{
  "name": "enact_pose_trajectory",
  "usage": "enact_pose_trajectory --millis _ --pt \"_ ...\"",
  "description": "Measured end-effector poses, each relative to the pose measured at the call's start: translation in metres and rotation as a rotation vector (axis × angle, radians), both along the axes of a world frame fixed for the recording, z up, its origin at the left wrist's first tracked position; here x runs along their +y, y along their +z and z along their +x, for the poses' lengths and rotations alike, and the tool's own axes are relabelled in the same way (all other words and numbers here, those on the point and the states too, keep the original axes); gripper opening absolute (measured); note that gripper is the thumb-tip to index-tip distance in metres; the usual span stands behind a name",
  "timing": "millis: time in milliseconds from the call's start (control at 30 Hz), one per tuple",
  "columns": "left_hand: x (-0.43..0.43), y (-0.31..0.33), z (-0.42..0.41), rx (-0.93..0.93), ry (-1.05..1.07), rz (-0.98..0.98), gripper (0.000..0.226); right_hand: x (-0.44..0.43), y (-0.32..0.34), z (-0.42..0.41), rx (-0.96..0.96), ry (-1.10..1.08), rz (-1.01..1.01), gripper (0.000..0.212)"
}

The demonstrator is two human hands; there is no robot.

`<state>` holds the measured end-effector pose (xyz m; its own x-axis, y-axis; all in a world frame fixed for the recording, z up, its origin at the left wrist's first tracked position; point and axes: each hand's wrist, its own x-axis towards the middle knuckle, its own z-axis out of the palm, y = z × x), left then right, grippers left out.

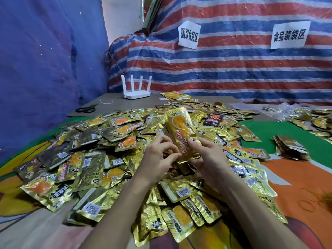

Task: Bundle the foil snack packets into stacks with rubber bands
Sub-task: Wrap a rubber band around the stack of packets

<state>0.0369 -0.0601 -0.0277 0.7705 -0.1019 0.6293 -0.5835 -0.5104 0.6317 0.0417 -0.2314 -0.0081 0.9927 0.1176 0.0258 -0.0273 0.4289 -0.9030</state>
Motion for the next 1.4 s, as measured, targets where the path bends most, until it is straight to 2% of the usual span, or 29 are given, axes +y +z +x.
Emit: enact_pose_trajectory --millis 67,133,367,567,733,867,900,967,1067,1167,1233,1333,1400 --pt "0.003 0.002 0.000 0.036 -0.020 -0.056 0.009 -0.004 0.001 0.001 -0.016 0.044 -0.013 0.024" --pt "0.006 0.005 -0.001 0.035 -0.003 -0.120 0.011 -0.006 0.000 0.001 -0.039 0.083 -0.029 0.018" --pt "0.006 0.012 -0.004 -0.074 0.064 -0.349 0.020 -0.006 0.004 -0.002 -0.024 0.202 -0.036 0.048" --pt "0.007 0.012 -0.011 0.011 -0.145 -0.343 0.009 -0.003 0.002 -0.001 0.047 0.189 -0.080 0.059" --pt "0.004 0.010 -0.009 0.061 -0.177 -0.374 0.010 0.002 0.000 -0.001 0.009 0.096 -0.076 0.044" --pt "-0.004 0.003 -0.004 0.035 -0.021 -0.387 0.006 0.010 0.001 -0.002 -0.013 0.022 -0.088 0.039" --pt "-0.007 0.002 -0.004 0.056 -0.035 -0.420 0.011 0.011 0.001 -0.003 -0.014 0.021 -0.079 0.037" --pt "-0.009 0.001 -0.006 0.152 -0.146 -0.493 0.049 0.012 0.002 -0.004 -0.011 0.026 -0.067 0.034" --pt "-0.011 -0.002 -0.006 0.212 -0.162 -0.309 0.091 0.012 0.004 -0.004 0.004 0.059 -0.055 0.038" --pt "-0.016 -0.004 -0.003 0.246 -0.125 -0.066 0.099 0.009 0.009 -0.004 -0.010 0.068 -0.205 0.026" --pt "-0.018 -0.004 -0.002 0.297 -0.164 -0.008 0.098 0.007 0.012 -0.008 0.000 0.080 -0.266 0.026" --pt "-0.018 -0.001 -0.006 0.392 -0.322 -0.153 0.109 -0.002 0.018 -0.018 0.025 0.044 -0.270 0.036" --pt "-0.020 -0.001 -0.008 0.378 -0.389 -0.251 0.107 -0.018 0.025 -0.019 0.030 -0.018 -0.283 0.043"
